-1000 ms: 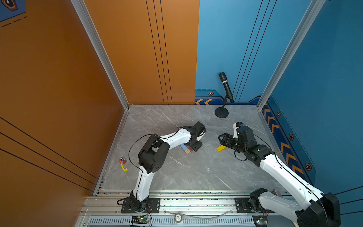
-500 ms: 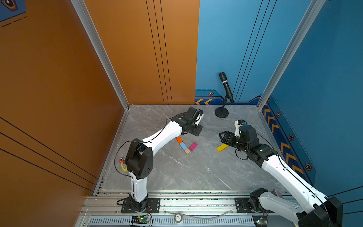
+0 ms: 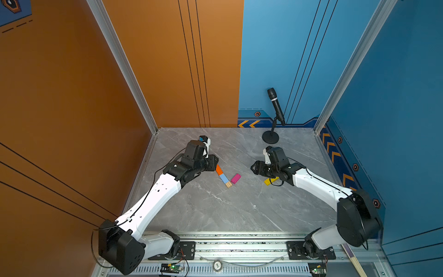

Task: Assemble the letter v with building blocks
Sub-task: Assemble the building block at the center of the board.

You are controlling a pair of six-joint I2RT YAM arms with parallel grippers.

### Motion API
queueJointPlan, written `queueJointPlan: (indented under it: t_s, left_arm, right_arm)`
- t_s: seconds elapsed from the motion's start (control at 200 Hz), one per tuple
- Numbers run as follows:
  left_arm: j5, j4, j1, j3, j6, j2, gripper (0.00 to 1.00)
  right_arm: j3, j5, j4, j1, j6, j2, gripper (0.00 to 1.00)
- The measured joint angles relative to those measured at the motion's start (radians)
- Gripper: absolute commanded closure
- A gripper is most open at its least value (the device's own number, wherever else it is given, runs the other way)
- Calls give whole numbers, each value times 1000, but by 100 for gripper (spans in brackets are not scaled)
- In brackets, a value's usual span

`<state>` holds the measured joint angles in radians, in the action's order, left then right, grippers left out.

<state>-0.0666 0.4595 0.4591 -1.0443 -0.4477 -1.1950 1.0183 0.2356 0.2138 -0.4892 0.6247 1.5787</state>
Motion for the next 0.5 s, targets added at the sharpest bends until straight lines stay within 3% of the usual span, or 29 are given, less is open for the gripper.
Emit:
queueJointPlan:
  t_s: [0.26,0.496]
  left_arm:
    - [5,8,-2,196,-104,121,61]
    - [7,11,-3,212,-130,142,61]
  right_arm:
    - [175,124,-69,-50,0,342,38]
    - [243,162,-105,-66,1,423,38]
